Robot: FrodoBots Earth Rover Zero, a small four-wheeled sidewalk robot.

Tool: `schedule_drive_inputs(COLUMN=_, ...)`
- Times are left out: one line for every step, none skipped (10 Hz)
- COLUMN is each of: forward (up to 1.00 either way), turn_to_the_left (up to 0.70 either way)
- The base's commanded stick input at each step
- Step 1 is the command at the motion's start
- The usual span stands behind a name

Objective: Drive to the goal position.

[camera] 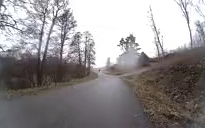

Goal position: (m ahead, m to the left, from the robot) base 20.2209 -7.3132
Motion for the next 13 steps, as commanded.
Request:
schedule_drive_inputs(forward=0.0, turn_to_the_left=0.0)
schedule_drive_inputs(forward=0.0, turn_to_the_left=0.0)
schedule_drive_inputs(forward=0.0, turn_to_the_left=0.0)
schedule_drive_inputs(forward=0.0, turn_to_the_left=0.0)
schedule_drive_inputs(forward=0.15, turn_to_the_left=0.0)
schedule_drive_inputs(forward=0.47, turn_to_the_left=0.0)
schedule_drive_inputs(forward=0.63, turn_to_the_left=0.0)
schedule_drive_inputs(forward=0.7, turn_to_the_left=0.0)
schedule_drive_inputs(forward=0.7, turn_to_the_left=0.0)
schedule_drive_inputs(forward=0.7, turn_to_the_left=0.0)
schedule_drive_inputs(forward=0.7, turn_to_the_left=0.0)
schedule_drive_inputs(forward=0.7, turn_to_the_left=0.0)
schedule_drive_inputs(forward=0.7, turn_to_the_left=0.0)
